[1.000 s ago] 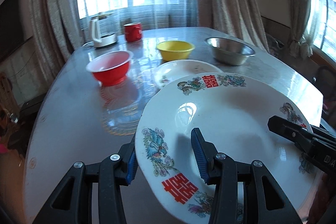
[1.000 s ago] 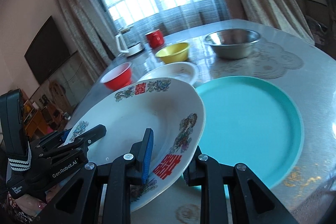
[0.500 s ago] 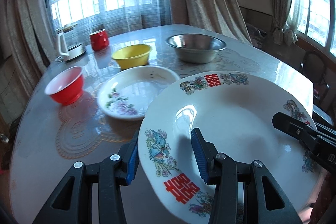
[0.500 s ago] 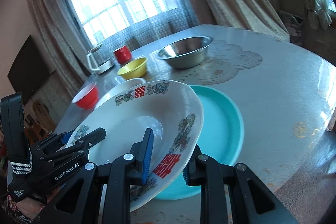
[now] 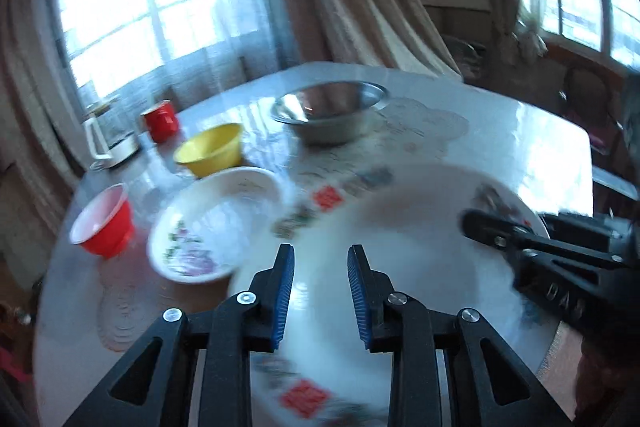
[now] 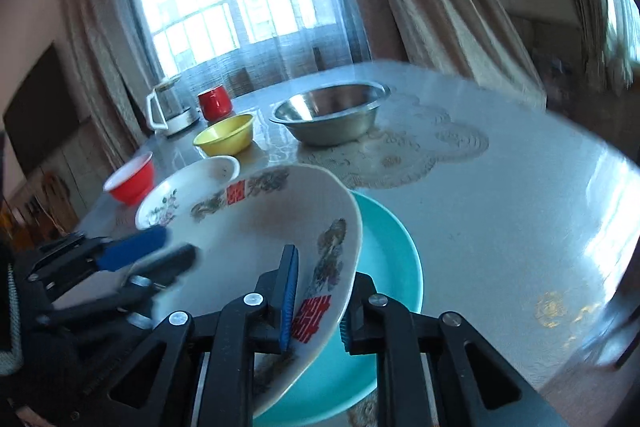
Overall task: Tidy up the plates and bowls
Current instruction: 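Lower the red-character plate onto the teal plate and open both tools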
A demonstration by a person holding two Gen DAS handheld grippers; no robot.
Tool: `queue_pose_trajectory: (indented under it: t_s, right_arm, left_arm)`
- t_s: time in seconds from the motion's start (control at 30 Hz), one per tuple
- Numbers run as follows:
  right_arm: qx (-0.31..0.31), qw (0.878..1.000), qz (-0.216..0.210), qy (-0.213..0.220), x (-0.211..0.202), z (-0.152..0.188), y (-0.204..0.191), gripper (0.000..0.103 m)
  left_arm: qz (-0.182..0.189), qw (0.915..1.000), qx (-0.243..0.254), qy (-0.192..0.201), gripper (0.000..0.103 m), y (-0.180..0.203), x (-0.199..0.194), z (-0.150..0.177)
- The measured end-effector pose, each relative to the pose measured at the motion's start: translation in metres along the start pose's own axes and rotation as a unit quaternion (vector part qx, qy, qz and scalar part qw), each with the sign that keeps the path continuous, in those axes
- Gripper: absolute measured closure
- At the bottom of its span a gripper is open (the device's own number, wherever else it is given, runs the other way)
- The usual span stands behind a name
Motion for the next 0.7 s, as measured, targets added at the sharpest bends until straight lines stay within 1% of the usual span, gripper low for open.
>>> queue_pose_trajectory:
  t_s: [0.03, 0.07, 0.1, 0.13, 0.17, 0.2, 0.23, 0.33, 0.43, 0.47, 0.5, 0.53, 0.57, 0.6, 0.7]
  right_arm:
    - [0.015, 1.000, 0.001, -0.007, 0.004, 0.000, 0.007, 0.085]
    - [0.026, 1.000, 0.001, -0.015, 0.007, 0.001, 0.012, 0.085]
    - [0.040, 0.999, -0.010, -0.019, 0.009, 0.001, 0.015, 0.085]
    - [0.049, 0.998, -0.015, -0.025, 0.010, 0.002, 0.018, 0.085]
    - [0.055, 0.998, -0.017, -0.028, 0.011, 0.003, 0.019, 0.085]
    - [0.061, 0.998, -0.018, -0.030, 0.011, 0.004, 0.020, 0.084]
    - [0.068, 0.997, -0.019, -0.033, 0.012, 0.005, 0.022, 0.083]
    - [0.074, 0.997, -0.020, -0.031, 0.010, 0.004, 0.023, 0.083]
    - [0.072, 0.997, -0.019, -0.032, 0.009, 0.003, 0.023, 0.083]
    - [0.070, 0.997, -0.019, -0.031, 0.009, 0.003, 0.023, 0.083]
    - [0.065, 0.997, -0.018, -0.030, 0.009, 0.003, 0.023, 0.084]
    - [0.062, 0.997, -0.017, -0.031, 0.009, 0.003, 0.022, 0.084]
    - [0.062, 0.997, -0.018, -0.031, 0.009, 0.003, 0.023, 0.084]
    - [0.063, 0.997, -0.018, -0.032, 0.009, 0.003, 0.023, 0.084]
    - [0.067, 0.997, -0.014, -0.032, 0.009, 0.001, 0.025, 0.084]
  left_arm:
    - [-0.006, 1.0000, -0.007, -0.002, 0.074, -0.007, -0.001, 0.000]
    - [-0.006, 0.9998, -0.019, -0.009, 0.071, -0.016, 0.000, 0.002]
    - [-0.006, 0.9994, -0.032, -0.013, 0.067, -0.024, 0.000, 0.005]
    - [-0.007, 0.9989, -0.043, -0.016, 0.066, -0.030, 0.001, 0.006]
    - [-0.011, 0.9980, -0.058, -0.022, 0.060, -0.038, 0.002, 0.010]
    - [-0.010, 0.9974, -0.065, -0.028, 0.052, -0.041, 0.004, 0.014]
    - [-0.010, 0.9969, -0.070, -0.034, 0.051, -0.042, 0.006, 0.018]
    - [-0.009, 0.9946, -0.082, -0.063, 0.051, -0.047, 0.017, 0.032]
    - [0.012, 0.9930, -0.095, -0.069, 0.052, -0.043, 0.020, 0.039]
    - [0.016, 0.9929, -0.095, -0.069, 0.056, -0.041, 0.020, 0.039]
    - [0.029, 0.9929, -0.093, -0.069, 0.065, -0.036, 0.020, 0.039]
    - [0.042, 0.9926, -0.089, -0.071, 0.068, -0.030, 0.020, 0.039]
    - [0.055, 0.9917, -0.086, -0.078, 0.066, -0.024, 0.022, 0.039]
    - [0.051, 0.9922, -0.086, -0.073, 0.067, -0.023, 0.022, 0.038]
    - [0.055, 0.9929, -0.085, -0.062, 0.069, -0.020, 0.023, 0.036]
Point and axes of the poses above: each gripper's, at about its wrist camera, not at the fingertips, and x roughly the way its jaws point, y to its right, z to its underside, the point moved 7 cm from there along x, roughly the way its jaws point, and after that the axes turned 11 degrees about x, right-handed, at the moved point
